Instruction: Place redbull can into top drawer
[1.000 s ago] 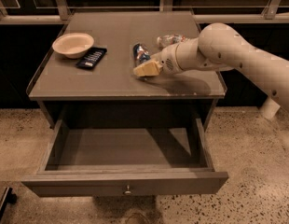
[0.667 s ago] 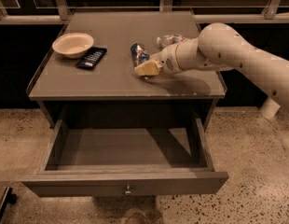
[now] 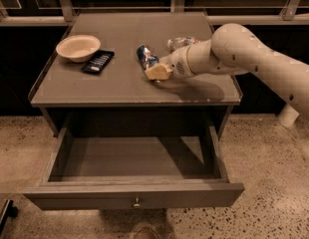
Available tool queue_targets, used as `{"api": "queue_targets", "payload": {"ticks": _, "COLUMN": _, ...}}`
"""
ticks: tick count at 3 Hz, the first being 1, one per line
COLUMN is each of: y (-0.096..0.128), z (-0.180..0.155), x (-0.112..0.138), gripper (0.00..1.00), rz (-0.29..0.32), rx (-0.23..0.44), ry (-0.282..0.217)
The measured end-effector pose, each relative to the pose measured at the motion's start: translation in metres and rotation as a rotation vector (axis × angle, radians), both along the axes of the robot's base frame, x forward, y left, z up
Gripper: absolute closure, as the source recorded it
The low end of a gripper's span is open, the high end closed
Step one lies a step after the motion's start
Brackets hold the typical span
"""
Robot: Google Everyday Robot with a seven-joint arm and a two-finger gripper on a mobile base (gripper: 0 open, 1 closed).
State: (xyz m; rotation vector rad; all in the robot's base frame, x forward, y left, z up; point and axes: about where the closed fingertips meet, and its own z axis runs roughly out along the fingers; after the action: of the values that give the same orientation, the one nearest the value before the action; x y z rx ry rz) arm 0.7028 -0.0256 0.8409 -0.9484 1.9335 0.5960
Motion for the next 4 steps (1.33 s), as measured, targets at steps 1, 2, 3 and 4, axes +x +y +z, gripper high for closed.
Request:
{"api": "queue_targets", "payload": {"ticks": 1, "y": -0.005, "z": 0.002, "x": 0.006, "gripper": 1.0, "rz": 0.081, "rx": 0.054, "ry": 0.007}}
{"api": "queue_targets", "payload": {"ticks": 2, "y": -0.033, "z": 0.051, "x": 0.001, "gripper": 1.0, "rz": 0.173, "rx": 0.101, "ry": -0.048}}
{"api": "queue_targets", "payload": {"ticks": 3, "y": -0.065, "z": 0.08, "x": -0.041, "gripper": 1.0, "rz": 0.264, "rx": 0.118, "ry": -0.039}}
{"api": "queue_targets", "payload": {"ticks": 4, "y": -0.095, "z": 0.084, "x": -0.098, "gripper": 1.0, "rz": 0.327, "rx": 0.132, "ry": 0.033}}
